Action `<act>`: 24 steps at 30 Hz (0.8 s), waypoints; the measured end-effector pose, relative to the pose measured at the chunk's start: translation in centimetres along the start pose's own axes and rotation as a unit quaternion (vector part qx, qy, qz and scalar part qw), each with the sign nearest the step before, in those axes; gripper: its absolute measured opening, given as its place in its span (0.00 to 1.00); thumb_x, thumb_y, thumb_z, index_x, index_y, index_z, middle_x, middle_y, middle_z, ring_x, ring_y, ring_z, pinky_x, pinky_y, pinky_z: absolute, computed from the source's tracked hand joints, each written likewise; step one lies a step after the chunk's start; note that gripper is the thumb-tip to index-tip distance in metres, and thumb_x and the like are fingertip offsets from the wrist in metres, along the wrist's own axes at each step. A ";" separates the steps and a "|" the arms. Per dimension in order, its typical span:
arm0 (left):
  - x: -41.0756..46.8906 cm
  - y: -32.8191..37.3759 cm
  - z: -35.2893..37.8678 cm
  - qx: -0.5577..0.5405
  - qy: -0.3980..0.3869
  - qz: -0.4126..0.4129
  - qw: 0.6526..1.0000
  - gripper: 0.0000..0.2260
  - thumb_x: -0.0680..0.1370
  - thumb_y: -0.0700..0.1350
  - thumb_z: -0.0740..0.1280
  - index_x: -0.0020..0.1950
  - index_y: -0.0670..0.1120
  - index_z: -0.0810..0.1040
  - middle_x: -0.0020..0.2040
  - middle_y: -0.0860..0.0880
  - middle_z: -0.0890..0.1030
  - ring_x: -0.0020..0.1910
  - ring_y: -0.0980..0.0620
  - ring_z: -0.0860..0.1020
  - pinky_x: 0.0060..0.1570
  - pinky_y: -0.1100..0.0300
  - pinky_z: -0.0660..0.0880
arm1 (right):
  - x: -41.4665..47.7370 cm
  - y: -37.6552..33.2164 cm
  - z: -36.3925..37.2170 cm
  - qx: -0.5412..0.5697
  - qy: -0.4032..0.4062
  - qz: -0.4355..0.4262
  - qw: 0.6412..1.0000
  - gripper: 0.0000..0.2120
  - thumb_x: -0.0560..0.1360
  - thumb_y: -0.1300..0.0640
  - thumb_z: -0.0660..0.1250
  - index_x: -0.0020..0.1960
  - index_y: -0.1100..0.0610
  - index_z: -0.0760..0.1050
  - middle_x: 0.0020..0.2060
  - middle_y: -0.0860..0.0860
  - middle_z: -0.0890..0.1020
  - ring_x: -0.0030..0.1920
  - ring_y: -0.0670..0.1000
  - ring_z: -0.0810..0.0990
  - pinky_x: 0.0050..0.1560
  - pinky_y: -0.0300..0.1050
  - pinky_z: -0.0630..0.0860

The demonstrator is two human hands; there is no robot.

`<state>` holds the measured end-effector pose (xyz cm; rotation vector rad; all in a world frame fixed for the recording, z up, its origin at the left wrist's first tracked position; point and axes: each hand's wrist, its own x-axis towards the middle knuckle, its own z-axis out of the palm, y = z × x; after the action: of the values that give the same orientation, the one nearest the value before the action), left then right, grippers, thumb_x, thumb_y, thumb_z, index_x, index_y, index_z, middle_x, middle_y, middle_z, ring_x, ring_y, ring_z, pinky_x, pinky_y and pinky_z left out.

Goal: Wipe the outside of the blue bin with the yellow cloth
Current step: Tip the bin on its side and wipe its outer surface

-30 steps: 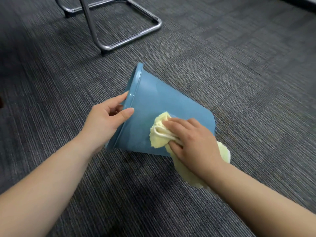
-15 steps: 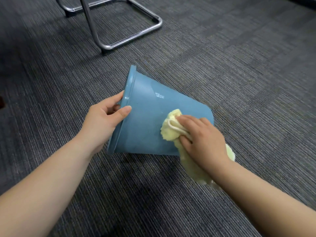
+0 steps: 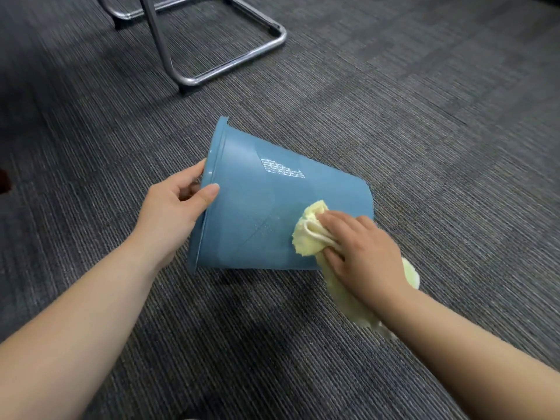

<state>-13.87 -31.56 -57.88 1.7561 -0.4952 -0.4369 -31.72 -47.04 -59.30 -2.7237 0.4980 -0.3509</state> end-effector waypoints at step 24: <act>-0.3 0.2 0.1 0.108 0.030 -0.018 0.993 0.19 0.76 0.44 0.61 0.67 0.55 0.67 0.47 0.59 0.79 0.45 0.63 0.76 0.48 0.65 0.70 | -1.2 3.2 0.0 0.010 -0.024 0.124 0.992 0.15 0.70 0.57 0.63 0.57 0.54 0.70 0.52 0.52 0.79 0.48 0.57 0.71 0.38 0.46 0.61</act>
<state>-14.21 -31.50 -57.73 1.9839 -0.4833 -0.3651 -33.73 -49.33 -60.75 -2.6038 0.8049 -0.2217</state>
